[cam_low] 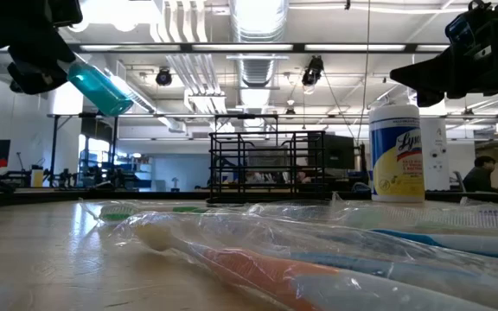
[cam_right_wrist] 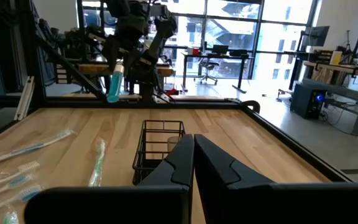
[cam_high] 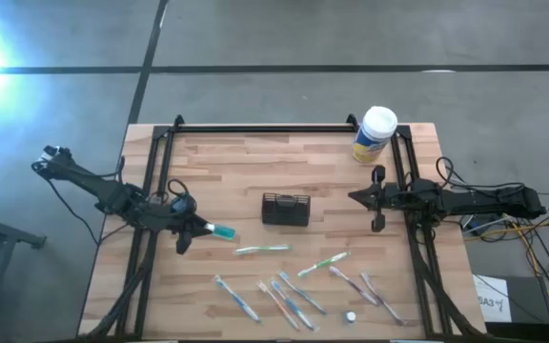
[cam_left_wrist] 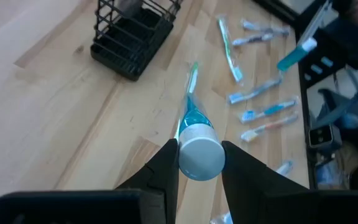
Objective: Pick & Place toothbrushing station
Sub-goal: Put the blue mouthwash bottle into the black organizer
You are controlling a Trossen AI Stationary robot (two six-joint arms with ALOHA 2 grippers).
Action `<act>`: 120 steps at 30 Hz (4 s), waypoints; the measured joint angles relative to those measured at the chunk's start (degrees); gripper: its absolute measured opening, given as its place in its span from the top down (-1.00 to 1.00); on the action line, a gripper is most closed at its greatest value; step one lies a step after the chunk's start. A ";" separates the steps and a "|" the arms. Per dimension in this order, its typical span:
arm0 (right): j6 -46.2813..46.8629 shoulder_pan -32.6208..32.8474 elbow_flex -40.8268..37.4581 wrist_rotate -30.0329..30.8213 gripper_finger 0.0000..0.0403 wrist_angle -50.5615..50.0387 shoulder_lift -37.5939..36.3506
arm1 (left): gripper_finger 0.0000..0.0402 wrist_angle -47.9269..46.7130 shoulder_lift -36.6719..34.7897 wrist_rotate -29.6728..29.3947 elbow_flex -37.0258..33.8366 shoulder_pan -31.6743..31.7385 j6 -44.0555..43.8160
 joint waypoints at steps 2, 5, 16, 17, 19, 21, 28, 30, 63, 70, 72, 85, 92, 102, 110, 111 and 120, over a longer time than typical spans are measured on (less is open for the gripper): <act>0.00 0.00 0.00 0.00 0.96 0.00 0.00 | 0.52 -0.24 0.34 -0.35 1.01 0.38 0.06; 0.00 0.00 0.00 0.00 0.96 0.00 0.00 | 0.52 -0.15 2.89 -0.36 6.00 1.33 2.51; -0.42 0.00 0.00 -0.01 0.96 0.00 0.00 | 0.52 -29.15 30.87 -0.34 50.20 11.13 13.80; -0.44 0.00 0.00 -0.01 0.96 0.00 0.00 | 0.52 -33.03 34.38 -0.20 55.16 12.23 15.05; -0.44 0.00 0.00 0.00 0.96 0.00 0.00 | 0.52 -40.60 41.18 0.47 64.44 14.29 18.51; -0.44 0.00 0.00 0.00 0.96 0.00 0.00 | 0.52 -45.98 47.78 1.20 73.06 16.11 22.47; -0.49 0.00 0.00 0.00 0.96 -0.15 -0.02 | 0.52 -53.37 66.63 5.89 97.86 20.39 38.54; -1.19 0.00 0.00 0.00 0.96 -0.15 -0.01 | 0.52 -55.44 70.82 6.96 102.92 21.47 41.35; -2.43 -0.09 0.00 1.56 0.96 -0.11 -0.04 | 0.52 -43.59 76.14 13.30 86.38 27.42 55.64; -2.40 -0.10 0.00 1.56 0.96 -0.13 0.00 | 0.52 -42.56 76.14 13.99 81.89 27.47 55.85; -2.40 -0.09 0.00 1.56 0.96 -0.13 0.00 | 0.52 -42.34 76.16 13.99 81.47 27.50 55.69; -2.38 -0.09 0.00 1.53 0.96 -0.13 0.00 | 0.52 -38.96 78.38 15.10 80.67 27.52 55.91; -2.38 -0.11 0.00 1.51 0.96 -0.12 0.33 | 0.52 -38.59 81.25 15.26 80.45 27.57 56.37; -2.38 -0.11 0.00 1.51 0.96 -0.13 0.31 | 0.52 -38.85 84.66 15.46 80.45 27.69 57.46; -2.38 -0.11 0.00 1.49 0.96 -0.13 0.31 | 0.52 -38.43 85.45 15.56 80.34 27.80 57.23; -2.38 -0.11 0.00 1.47 0.96 -0.13 0.31 | 0.50 -38.43 85.45 15.57 80.34 27.80 56.95; -2.38 -0.09 0.00 1.45 0.96 -0.13 0.31 | 0.06 -38.32 84.97 15.48 80.93 27.81 56.79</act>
